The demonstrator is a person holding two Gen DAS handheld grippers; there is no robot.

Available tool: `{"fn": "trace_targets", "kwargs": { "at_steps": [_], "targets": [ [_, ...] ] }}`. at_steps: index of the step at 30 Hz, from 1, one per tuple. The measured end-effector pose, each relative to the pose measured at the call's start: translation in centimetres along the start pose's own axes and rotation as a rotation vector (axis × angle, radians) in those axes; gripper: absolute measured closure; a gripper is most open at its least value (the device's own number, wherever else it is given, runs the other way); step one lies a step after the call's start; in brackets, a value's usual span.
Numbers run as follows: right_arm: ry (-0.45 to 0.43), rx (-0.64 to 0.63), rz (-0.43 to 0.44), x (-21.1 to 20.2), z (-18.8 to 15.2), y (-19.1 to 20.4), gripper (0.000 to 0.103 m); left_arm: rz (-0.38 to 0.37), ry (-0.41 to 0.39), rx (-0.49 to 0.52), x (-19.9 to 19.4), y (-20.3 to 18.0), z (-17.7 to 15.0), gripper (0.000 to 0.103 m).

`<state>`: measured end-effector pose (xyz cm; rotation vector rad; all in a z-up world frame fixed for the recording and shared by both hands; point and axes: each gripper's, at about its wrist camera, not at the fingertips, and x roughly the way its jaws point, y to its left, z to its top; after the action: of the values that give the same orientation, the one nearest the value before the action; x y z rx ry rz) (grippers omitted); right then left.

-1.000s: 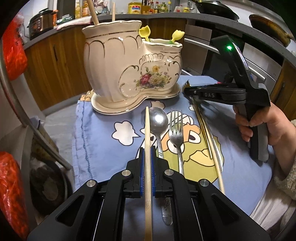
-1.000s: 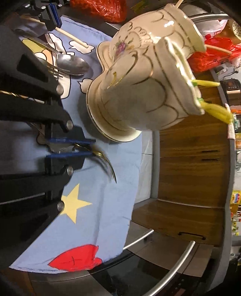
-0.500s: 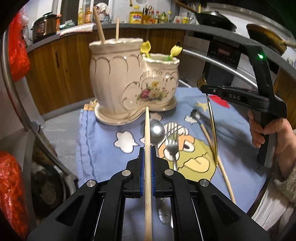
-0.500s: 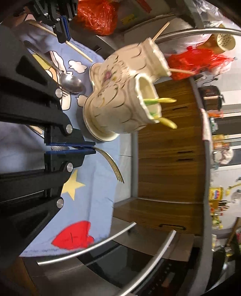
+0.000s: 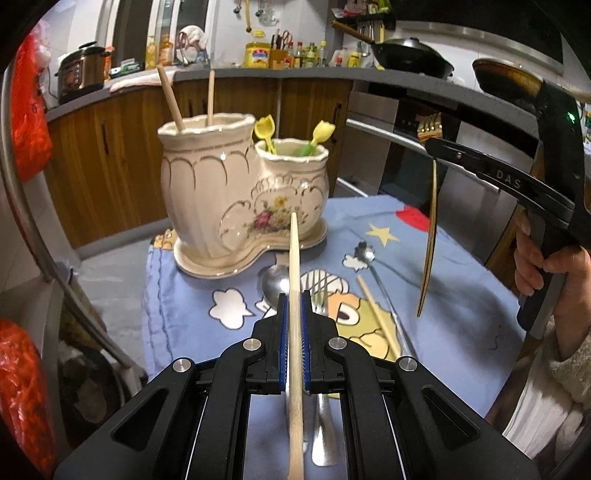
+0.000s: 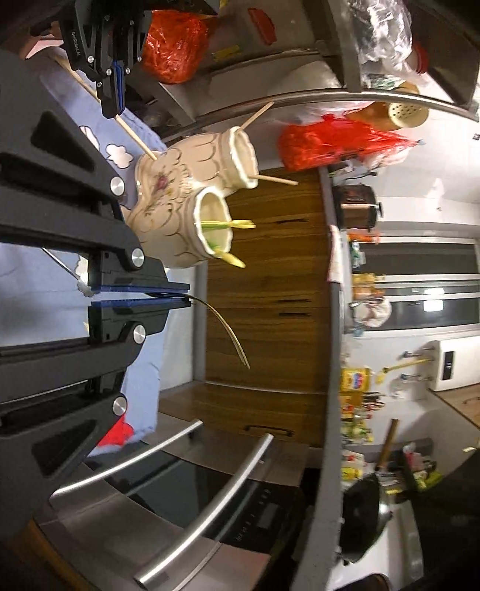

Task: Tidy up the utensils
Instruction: 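Lift and carry the chopstick with the left tool while the right tool carries the gold fork to the holder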

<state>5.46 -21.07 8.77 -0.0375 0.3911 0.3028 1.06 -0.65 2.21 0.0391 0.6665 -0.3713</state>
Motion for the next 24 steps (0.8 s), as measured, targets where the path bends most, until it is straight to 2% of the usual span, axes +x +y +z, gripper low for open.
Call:
{"fn": "trace_targets", "kwargs": {
  "at_steps": [11, 14, 21, 24],
  "targets": [
    [-0.086, -0.029, 0.001, -2.8, 2.0, 1.3, 0.101, -0.037, -0.164, 0.01, -3.9, -0.8, 2.5, 0.096],
    [-0.099, -0.033, 0.012, -3.1, 2.7, 1.8, 0.101, -0.018, -0.218, 0.032, -5.0, -0.9, 3.5, 0.096],
    [-0.13, -0.055, 0.053, -2.3, 5.9, 2.8, 0.101, -0.049, -0.308, 0.053, -6.4, 0.2, 7.9, 0.096],
    [-0.148, -0.076, 0.044, -1.5, 7.3, 3.3, 0.101, -0.05, -0.343, 0.055, -6.3, 1.1, 10.2, 0.096]
  ]
}}
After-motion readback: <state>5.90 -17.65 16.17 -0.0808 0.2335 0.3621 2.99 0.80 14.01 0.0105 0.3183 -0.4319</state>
